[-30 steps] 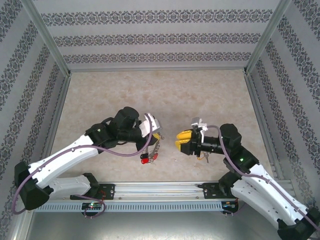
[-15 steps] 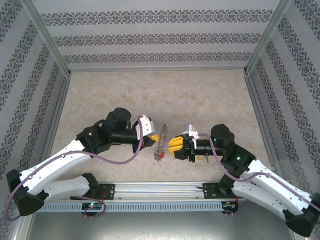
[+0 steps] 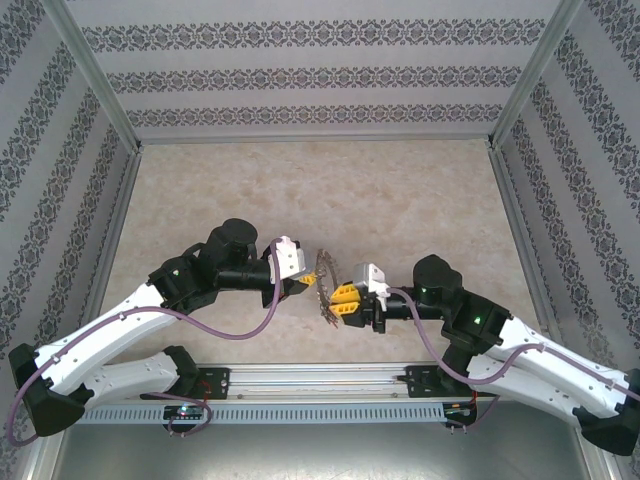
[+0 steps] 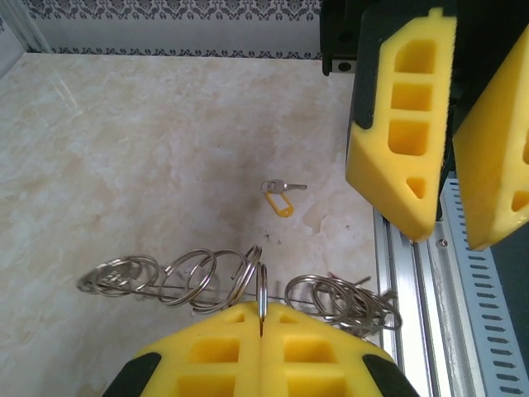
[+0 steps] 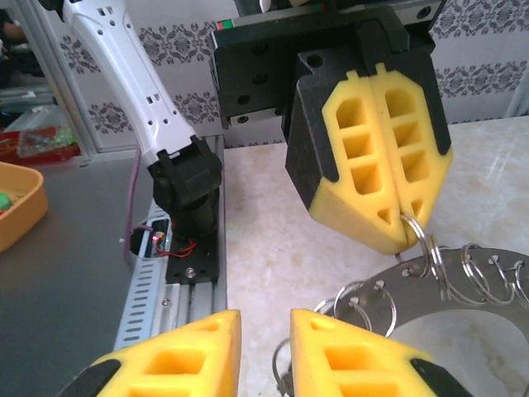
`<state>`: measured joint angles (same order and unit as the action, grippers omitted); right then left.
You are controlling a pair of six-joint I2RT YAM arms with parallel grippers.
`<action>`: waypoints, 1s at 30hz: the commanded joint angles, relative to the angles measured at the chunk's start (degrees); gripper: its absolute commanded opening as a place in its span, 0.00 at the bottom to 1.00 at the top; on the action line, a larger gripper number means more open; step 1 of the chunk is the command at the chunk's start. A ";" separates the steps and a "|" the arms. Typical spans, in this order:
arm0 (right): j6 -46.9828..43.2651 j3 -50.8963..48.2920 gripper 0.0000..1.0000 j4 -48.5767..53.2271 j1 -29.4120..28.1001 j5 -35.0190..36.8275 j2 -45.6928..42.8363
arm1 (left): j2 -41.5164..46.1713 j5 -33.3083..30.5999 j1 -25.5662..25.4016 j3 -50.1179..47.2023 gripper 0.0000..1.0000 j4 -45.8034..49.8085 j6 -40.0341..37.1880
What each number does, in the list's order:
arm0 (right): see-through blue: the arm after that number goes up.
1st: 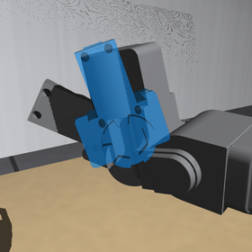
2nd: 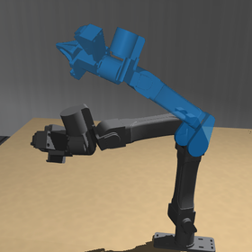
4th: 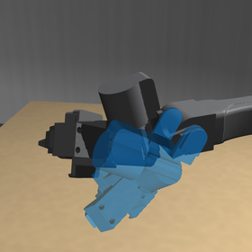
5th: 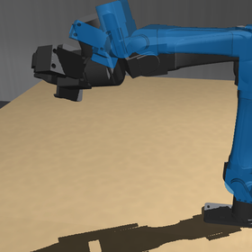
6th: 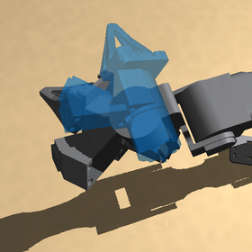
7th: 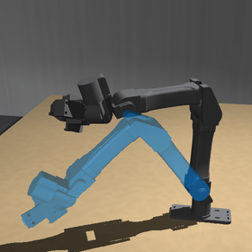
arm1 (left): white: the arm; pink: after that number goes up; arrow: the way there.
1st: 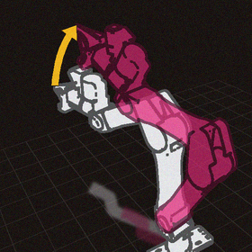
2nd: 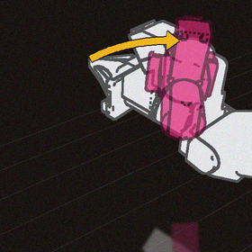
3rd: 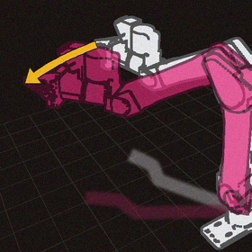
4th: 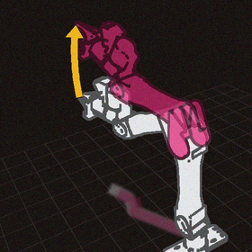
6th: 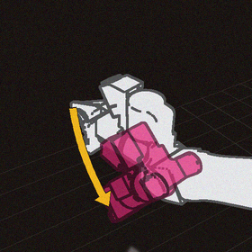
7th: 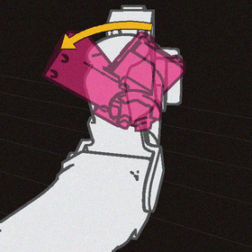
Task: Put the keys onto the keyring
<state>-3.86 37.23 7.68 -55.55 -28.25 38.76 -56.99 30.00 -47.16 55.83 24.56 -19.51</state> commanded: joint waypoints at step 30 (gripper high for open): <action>-10.68 9.19 0.25 4.44 -2.63 14.04 8.76 | 1.81 4.55 -1.45 -0.13 0.00 -2.67 -3.75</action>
<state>-13.58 44.66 11.88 -57.65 -16.69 47.42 -55.96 31.70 -47.90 55.07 24.43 -21.93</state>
